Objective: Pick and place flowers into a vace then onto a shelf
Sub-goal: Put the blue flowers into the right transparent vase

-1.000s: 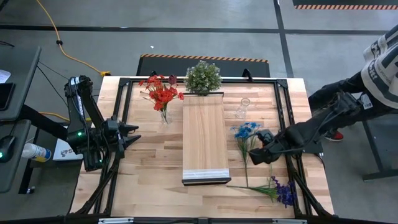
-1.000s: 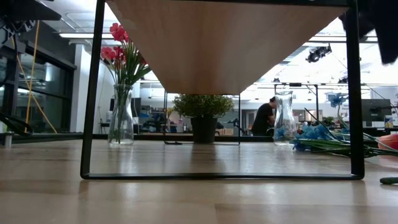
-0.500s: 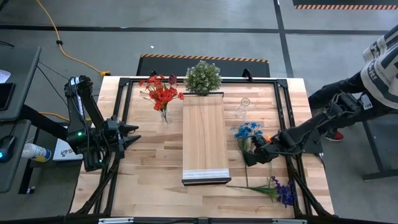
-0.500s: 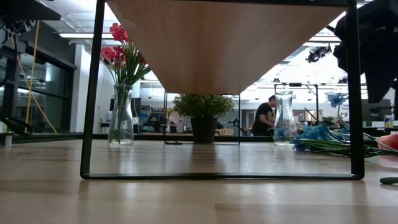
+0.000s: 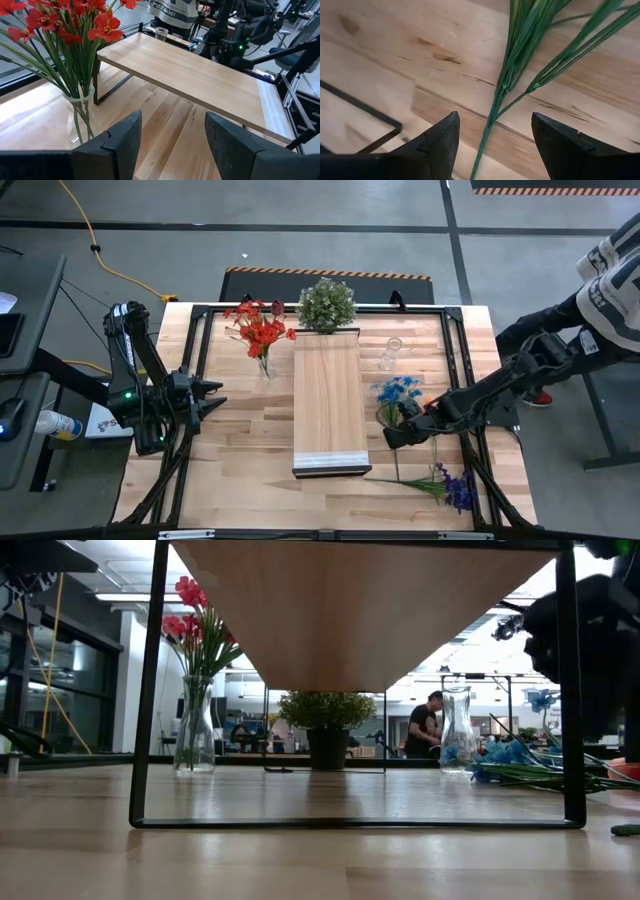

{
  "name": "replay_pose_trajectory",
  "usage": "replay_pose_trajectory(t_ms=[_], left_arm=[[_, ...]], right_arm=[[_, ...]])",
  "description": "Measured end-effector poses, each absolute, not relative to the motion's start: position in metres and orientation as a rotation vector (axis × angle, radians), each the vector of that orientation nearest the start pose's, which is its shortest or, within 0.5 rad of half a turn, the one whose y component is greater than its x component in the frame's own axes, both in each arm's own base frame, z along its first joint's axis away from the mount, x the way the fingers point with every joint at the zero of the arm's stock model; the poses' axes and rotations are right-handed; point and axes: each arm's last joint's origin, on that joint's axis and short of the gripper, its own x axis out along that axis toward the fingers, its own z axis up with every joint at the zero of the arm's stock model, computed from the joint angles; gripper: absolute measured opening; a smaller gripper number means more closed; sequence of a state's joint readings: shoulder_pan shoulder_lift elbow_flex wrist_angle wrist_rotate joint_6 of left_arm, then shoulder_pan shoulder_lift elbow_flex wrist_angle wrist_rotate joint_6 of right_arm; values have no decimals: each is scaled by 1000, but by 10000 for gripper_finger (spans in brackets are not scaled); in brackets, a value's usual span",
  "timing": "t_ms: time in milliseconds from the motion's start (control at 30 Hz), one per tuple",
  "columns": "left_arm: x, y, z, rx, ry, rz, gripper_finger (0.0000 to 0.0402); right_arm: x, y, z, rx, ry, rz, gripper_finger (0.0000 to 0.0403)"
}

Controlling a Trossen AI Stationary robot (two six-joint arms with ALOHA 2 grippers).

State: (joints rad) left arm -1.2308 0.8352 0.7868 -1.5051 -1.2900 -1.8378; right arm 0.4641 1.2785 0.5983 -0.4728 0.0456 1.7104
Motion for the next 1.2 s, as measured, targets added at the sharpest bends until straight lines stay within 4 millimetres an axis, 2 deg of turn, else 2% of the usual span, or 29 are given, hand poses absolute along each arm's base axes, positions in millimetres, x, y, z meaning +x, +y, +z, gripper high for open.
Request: replay_pose_trajectory(t_ms=[367, 800, 1200], left_arm=[[57, -77, 272, -327, 229, 371, 250], [57, -77, 272, -327, 229, 371, 250], [57, -77, 272, -322, 230, 370, 250]], right_arm=[[201, 100, 135, 1185, 1152, -691, 236], [203, 100, 127, 1158, 1154, -745, 235], [200, 99, 125, 1133, 1164, -777, 168]])
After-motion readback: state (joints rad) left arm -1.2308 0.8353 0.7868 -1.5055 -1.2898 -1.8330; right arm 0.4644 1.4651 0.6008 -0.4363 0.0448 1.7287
